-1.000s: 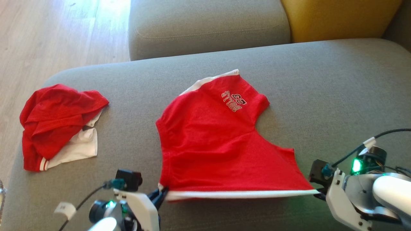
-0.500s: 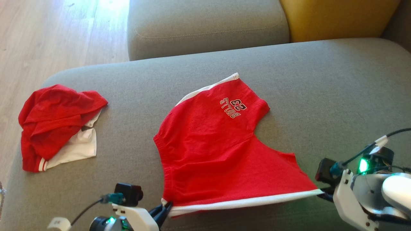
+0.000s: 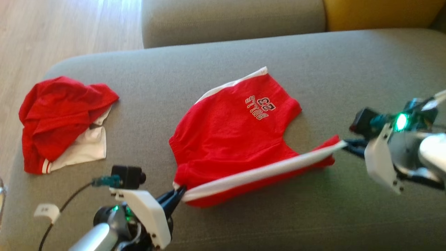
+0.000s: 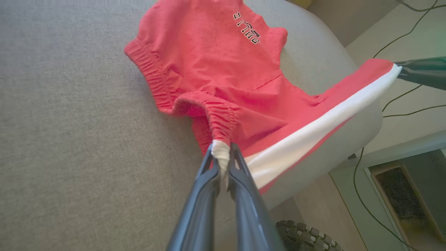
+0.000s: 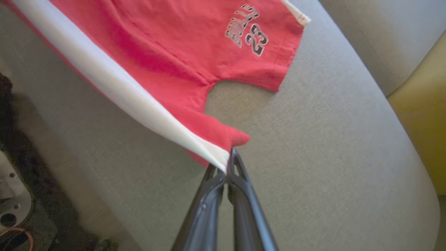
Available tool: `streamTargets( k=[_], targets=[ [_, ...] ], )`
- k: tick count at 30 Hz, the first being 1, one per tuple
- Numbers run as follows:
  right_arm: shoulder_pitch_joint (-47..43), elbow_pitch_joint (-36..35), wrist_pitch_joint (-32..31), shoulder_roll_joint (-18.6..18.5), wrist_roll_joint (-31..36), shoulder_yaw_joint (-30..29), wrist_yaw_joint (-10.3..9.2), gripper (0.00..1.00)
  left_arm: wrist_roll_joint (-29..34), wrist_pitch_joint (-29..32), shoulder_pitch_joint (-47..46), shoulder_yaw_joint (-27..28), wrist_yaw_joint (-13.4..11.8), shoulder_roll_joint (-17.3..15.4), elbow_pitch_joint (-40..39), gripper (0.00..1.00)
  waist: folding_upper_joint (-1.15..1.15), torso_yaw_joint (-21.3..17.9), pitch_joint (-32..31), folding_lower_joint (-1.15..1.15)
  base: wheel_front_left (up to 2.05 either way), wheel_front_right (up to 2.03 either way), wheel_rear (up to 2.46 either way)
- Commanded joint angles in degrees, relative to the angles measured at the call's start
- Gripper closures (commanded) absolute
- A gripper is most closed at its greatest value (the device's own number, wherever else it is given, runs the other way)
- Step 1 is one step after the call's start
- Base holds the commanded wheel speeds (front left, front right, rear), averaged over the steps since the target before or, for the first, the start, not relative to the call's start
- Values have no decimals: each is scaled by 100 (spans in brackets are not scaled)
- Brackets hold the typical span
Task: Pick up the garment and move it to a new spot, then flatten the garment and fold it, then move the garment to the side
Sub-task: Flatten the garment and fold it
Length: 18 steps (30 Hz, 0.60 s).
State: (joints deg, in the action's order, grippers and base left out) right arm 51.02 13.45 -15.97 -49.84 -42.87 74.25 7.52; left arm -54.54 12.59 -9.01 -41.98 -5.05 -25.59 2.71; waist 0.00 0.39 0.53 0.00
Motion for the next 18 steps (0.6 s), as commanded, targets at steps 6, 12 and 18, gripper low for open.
streamTargets(
  k=[6, 12, 18],
  targets=[
    [744, 442, 405, 141, -74, -273, -3, 100, -169, 292, -1024, 388, 70, 33, -120, 100, 0, 259, 709, 0, 0, 0, 0],
    [1195, 823, 657, 408, -90, -316, -3, 100, -109, 333, -1553, 486, 73, 141, 93, 100, 0, 349, 1096, 0, 0, 0, 0],
    [1622, 1249, 797, 727, -32, -235, -3, 100, 9, 398, -2130, 505, 104, 265, 434, 100, 0, 441, 1420, 0, 0, 0, 0]
  ],
)
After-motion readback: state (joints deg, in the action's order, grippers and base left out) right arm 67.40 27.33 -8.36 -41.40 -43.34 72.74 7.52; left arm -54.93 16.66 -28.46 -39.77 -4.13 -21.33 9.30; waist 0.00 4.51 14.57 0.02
